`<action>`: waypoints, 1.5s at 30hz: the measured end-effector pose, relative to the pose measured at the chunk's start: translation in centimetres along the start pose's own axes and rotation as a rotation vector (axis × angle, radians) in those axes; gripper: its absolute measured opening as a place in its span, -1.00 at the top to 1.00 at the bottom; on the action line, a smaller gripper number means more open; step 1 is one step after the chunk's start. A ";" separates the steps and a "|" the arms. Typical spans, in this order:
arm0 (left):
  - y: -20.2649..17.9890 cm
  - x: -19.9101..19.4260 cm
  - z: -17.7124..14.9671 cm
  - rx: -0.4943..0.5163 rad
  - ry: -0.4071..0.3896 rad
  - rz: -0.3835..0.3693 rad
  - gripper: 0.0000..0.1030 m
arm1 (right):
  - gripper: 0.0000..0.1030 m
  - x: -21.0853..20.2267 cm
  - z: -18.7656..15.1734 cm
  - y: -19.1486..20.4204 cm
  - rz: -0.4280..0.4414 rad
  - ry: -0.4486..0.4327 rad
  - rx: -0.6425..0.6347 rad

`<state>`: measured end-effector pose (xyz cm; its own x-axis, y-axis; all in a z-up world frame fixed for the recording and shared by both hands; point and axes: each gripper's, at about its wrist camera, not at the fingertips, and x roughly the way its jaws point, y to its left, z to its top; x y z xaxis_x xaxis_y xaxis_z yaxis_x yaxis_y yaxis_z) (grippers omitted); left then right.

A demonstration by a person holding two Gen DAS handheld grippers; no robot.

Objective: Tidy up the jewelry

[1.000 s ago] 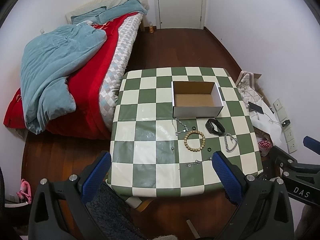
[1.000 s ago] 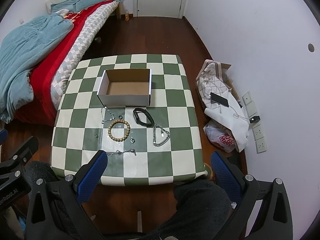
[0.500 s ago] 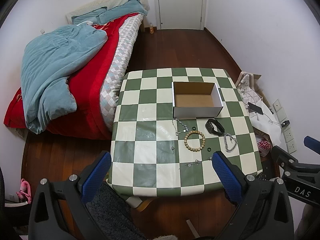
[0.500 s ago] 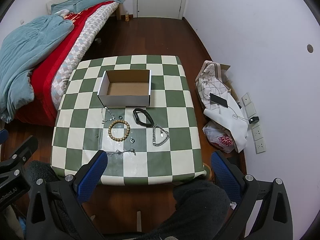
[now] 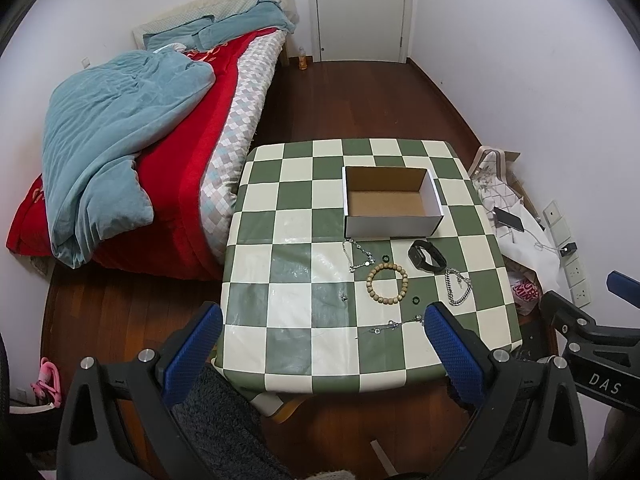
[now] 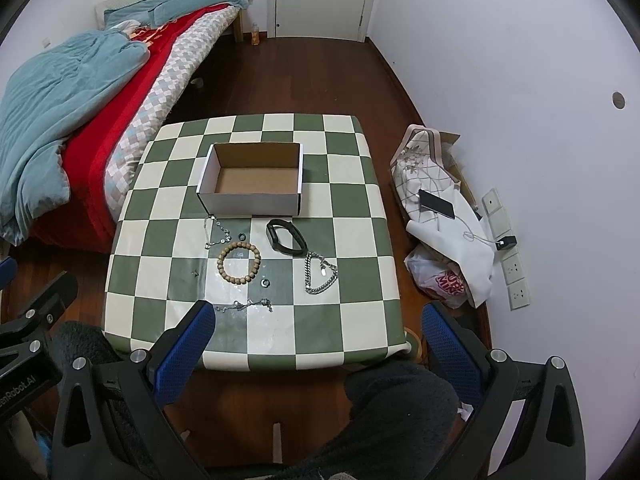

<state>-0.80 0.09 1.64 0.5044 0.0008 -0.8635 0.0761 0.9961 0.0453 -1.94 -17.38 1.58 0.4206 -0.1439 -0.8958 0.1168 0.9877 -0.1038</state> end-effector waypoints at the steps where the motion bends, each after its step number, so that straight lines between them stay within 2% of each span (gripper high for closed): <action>1: 0.0 0.0 0.0 0.000 0.001 0.000 -1.00 | -1.00 0.0 0.0 0.0 0.000 0.000 -0.001; 33: 0.4 -0.1 0.3 -0.003 -0.013 0.002 -1.00 | -1.00 0.0 0.1 0.1 0.000 -0.017 0.009; 38: -0.1 2.9 0.2 0.068 -0.028 0.086 -1.00 | -1.00 4.5 -0.6 -1.4 0.021 0.020 0.091; 42: -1.4 7.0 -0.4 0.170 -0.008 0.145 -1.00 | -1.00 9.7 -1.2 -2.7 0.023 0.104 0.147; 44: -2.5 9.3 -1.1 0.237 0.010 0.157 -1.00 | -0.88 12.2 -1.9 -3.3 0.026 0.141 0.166; 45: -2.9 10.1 -1.4 0.263 0.018 0.162 -1.00 | -0.73 13.4 -2.3 -3.6 0.026 0.157 0.176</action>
<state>2.87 -2.70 -7.95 0.5130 0.1619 -0.8430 0.2167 0.9258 0.3097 1.22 -22.70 -11.03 0.2817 -0.0937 -0.9549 0.2690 0.9630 -0.0151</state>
